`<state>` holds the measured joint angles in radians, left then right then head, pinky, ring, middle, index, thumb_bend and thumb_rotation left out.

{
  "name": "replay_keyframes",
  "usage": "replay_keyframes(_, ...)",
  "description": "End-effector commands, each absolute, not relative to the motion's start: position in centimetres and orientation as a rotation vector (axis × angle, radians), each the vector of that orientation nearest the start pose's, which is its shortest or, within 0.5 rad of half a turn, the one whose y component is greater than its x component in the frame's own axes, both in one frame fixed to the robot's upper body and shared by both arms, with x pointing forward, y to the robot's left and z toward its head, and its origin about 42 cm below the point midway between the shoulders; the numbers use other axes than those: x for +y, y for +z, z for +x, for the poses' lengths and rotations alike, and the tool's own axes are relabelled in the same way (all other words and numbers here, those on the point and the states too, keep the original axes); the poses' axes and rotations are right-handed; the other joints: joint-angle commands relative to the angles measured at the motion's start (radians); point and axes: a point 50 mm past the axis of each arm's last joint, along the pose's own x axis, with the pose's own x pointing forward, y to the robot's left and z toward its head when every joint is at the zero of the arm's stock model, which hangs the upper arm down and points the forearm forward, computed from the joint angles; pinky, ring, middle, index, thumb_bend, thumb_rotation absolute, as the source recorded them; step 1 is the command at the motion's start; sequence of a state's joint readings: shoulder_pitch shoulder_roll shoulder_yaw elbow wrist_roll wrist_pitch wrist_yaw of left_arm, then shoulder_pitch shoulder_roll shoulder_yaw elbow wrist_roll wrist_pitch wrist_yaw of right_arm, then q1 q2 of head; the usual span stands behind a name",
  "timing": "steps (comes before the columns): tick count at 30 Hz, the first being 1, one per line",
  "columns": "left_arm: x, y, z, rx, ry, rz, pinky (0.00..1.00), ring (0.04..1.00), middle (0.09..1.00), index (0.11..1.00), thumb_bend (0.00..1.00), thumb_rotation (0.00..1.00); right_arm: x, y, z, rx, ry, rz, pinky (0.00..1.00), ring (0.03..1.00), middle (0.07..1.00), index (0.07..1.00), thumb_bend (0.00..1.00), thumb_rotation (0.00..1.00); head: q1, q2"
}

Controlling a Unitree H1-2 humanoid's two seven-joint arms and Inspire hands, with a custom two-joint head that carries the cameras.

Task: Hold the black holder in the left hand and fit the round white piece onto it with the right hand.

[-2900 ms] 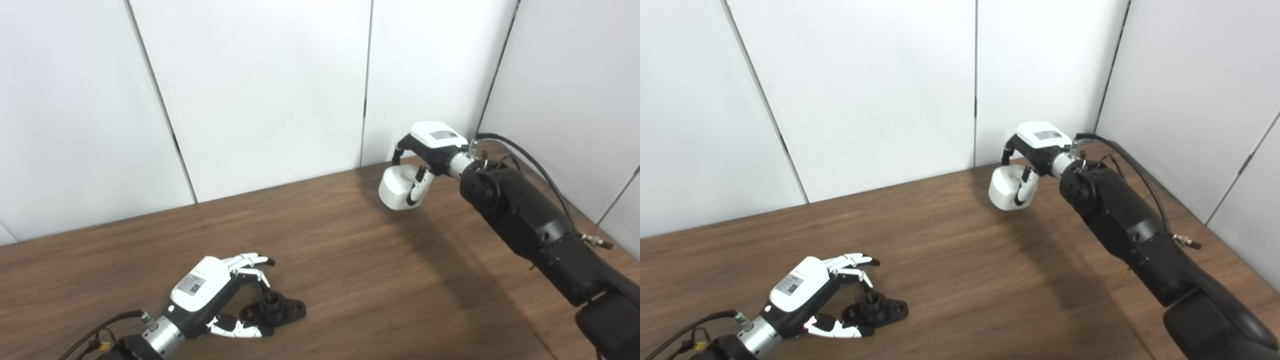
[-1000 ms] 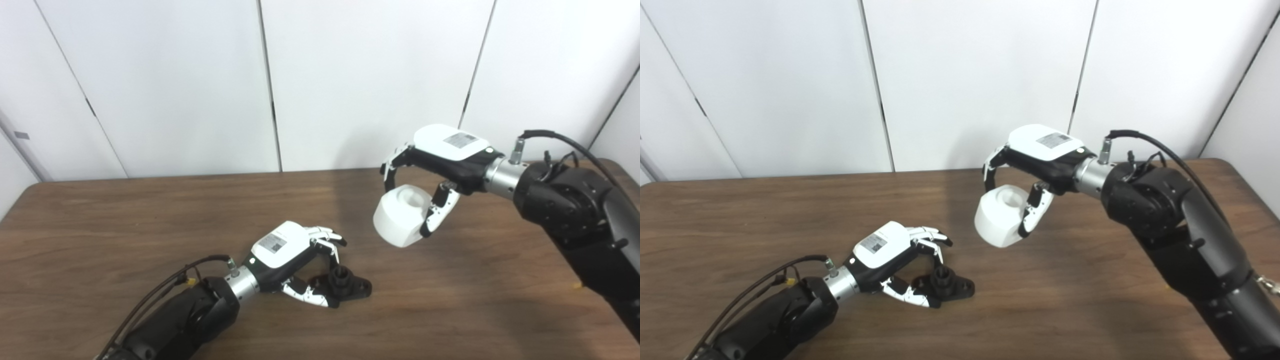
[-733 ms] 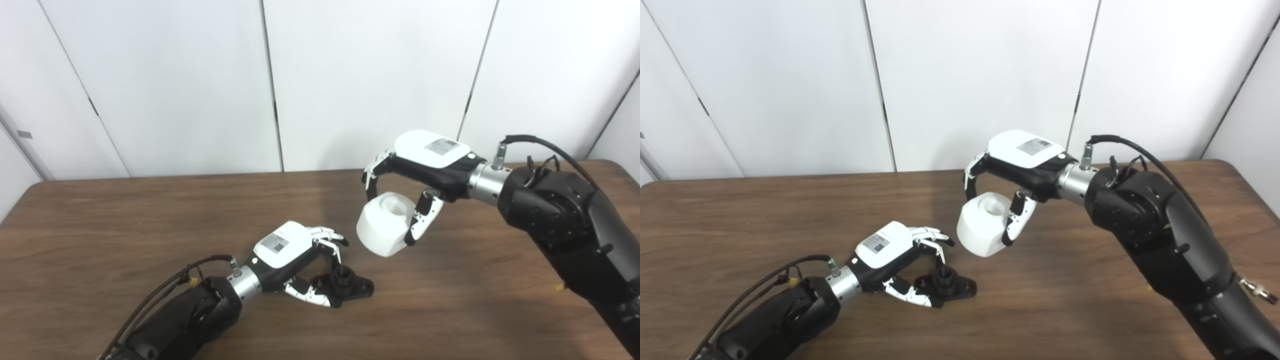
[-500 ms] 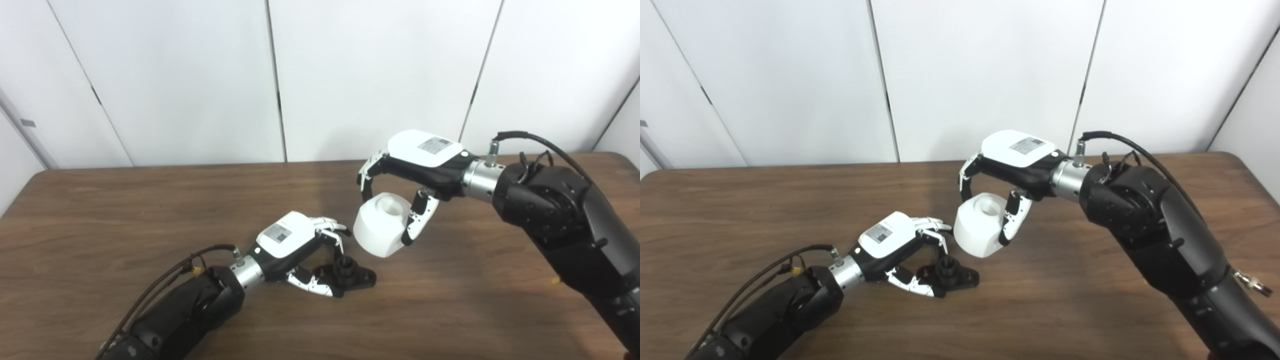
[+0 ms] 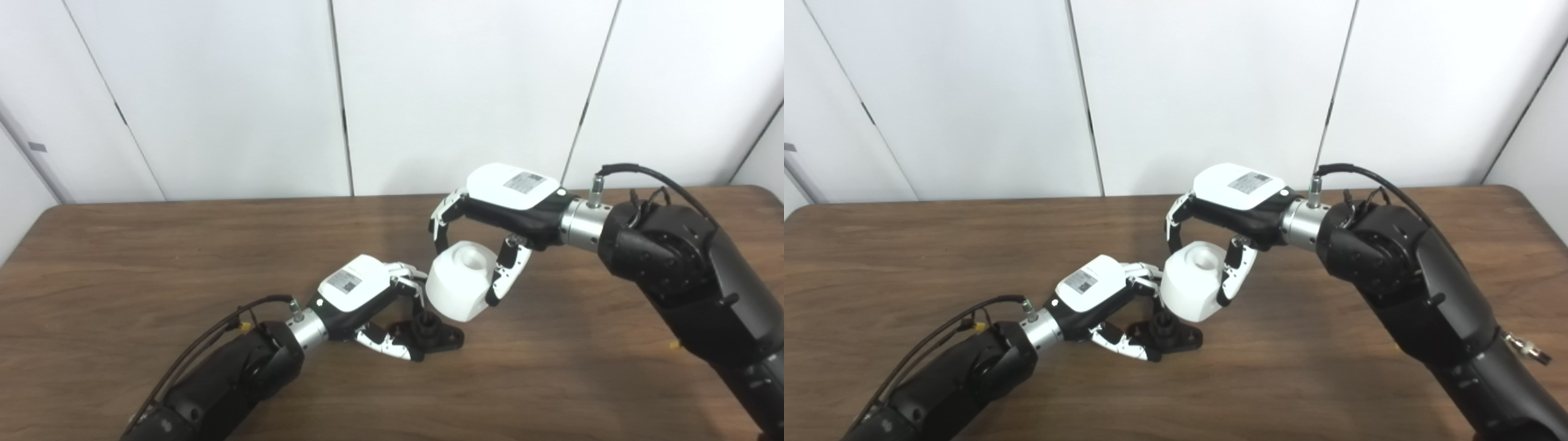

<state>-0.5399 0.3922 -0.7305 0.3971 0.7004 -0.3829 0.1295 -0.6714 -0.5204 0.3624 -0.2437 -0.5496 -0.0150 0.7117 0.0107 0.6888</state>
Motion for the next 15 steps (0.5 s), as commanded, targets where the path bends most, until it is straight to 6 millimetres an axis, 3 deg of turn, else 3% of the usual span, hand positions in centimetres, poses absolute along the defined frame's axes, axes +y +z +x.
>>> replay_keyframes(1, 16.76, 7.56, 36.57, -0.381, -0.945, 1.375, 0.66, 0.815, 0.810, 0.486, 0.52, 0.08, -18.10, 36.55, 38.31, -0.665, 0.746, -1.413, 0.74, 0.801, 0.747, 0.479, 0.52, 0.14, 0.002, 0.004)
replay_keyframes(15, 16.69, 7.59, 36.54, -0.378, -0.938, 1.378, 0.67, 0.820, 0.809, 0.486, 0.52, 0.08, -17.40, 35.85, 38.17, -0.650, 0.765, -1.399, 0.76, 0.811, 0.754, 0.478, 0.52, 0.14, 0.004, 0.008)
